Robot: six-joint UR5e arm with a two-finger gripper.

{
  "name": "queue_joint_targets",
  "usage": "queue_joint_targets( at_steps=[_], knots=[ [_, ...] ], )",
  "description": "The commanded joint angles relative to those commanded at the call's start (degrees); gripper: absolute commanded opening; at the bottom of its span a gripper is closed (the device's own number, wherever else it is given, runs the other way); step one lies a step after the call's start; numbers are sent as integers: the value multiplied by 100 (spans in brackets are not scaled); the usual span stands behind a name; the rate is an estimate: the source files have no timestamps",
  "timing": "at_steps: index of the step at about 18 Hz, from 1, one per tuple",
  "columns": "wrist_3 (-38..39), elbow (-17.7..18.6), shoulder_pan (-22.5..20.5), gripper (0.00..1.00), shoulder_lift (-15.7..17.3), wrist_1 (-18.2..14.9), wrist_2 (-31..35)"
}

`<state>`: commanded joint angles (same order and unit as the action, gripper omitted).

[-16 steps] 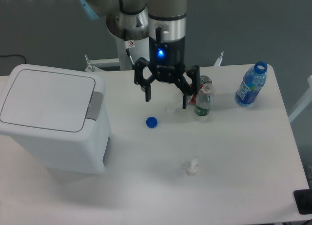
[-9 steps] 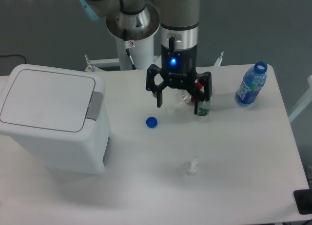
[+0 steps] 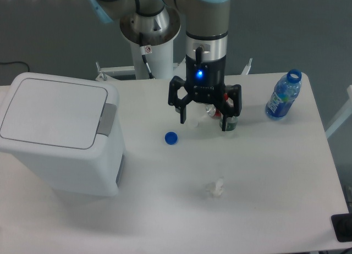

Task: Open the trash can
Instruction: 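Raise the gripper slightly above the bottles and begin moving toward the trash can, then move the gripper over the grey panel at the trash can's lid edge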

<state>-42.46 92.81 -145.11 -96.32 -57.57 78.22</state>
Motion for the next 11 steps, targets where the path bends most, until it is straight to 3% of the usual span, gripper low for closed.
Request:
queue_joint_targets(
  at_steps=[11],
  knots=[
    [1556, 9, 220, 100, 105, 0, -1063]
  ],
)
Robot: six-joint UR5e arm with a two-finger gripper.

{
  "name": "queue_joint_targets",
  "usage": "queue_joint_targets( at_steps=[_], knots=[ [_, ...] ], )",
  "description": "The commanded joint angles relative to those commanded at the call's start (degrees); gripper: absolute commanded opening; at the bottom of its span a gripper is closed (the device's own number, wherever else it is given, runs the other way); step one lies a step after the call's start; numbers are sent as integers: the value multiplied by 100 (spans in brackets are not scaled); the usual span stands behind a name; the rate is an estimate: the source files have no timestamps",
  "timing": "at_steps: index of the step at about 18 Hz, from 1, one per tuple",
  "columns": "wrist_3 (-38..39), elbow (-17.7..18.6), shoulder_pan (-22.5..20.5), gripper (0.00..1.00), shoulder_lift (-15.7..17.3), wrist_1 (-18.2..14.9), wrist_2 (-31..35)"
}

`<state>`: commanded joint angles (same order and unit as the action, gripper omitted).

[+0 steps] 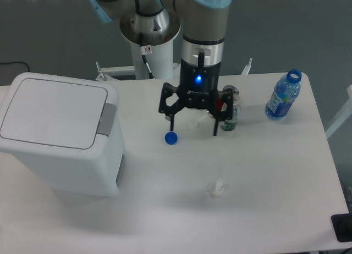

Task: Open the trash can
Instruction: 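Move the gripper over the grey panel at the trash can's lid edge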

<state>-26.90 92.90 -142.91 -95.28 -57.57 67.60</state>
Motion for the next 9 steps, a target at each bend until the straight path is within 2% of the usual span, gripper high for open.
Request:
queue_joint_targets(
  at_steps=[4, 9],
  knots=[
    [430, 26, 193, 100, 71, 9, -106],
    [467, 123, 404, 100, 80, 9, -150]
  ],
)
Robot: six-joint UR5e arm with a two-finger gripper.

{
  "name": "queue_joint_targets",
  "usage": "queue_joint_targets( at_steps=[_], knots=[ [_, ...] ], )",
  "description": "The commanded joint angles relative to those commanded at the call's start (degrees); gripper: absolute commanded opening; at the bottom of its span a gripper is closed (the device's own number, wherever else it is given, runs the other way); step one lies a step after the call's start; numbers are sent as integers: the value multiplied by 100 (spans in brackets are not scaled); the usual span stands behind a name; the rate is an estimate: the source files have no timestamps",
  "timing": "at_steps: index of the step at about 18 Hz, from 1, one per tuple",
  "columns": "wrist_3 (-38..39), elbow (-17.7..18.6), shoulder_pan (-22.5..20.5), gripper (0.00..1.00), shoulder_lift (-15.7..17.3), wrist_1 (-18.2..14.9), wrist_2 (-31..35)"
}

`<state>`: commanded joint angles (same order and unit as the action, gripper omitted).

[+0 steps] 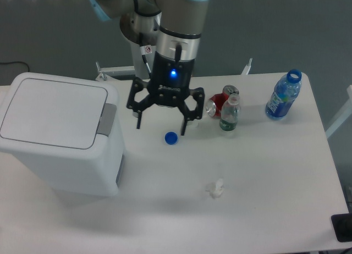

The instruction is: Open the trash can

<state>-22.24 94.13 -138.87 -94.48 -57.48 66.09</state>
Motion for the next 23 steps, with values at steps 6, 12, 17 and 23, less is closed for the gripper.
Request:
queue_joint_targets(
  at_steps=[6, 12, 17, 23],
  knots=[
    [9, 115, 79, 100, 62, -9, -167],
    [0, 176, 106, 100, 114, -9, -255],
    [-17, 203, 123, 100, 105, 0, -246],
    [-62, 203, 123, 100, 88, 0, -246]
  ],
)
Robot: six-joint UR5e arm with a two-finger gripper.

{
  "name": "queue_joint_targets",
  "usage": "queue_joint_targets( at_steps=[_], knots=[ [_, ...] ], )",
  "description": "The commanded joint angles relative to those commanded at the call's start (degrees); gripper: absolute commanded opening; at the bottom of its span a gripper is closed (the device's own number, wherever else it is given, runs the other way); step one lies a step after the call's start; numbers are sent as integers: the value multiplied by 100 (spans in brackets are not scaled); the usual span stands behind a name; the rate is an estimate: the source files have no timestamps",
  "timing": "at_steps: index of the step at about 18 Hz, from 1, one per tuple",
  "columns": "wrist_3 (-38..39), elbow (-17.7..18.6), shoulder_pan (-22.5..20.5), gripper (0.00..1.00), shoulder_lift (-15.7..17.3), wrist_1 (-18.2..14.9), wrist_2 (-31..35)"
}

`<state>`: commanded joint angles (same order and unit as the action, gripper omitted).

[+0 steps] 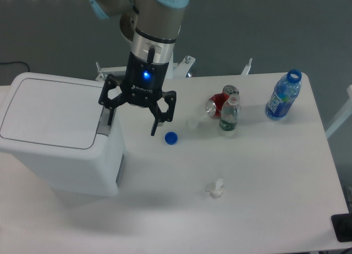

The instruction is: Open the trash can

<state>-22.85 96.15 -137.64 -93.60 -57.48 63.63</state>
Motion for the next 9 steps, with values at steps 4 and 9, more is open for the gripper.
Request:
queue_joint_targets(
  at_steps=[4, 9],
  knots=[
    [0, 0, 0, 100, -35, 17, 17],
    [-9, -9, 0, 100, -44, 26, 18]
  ],
)
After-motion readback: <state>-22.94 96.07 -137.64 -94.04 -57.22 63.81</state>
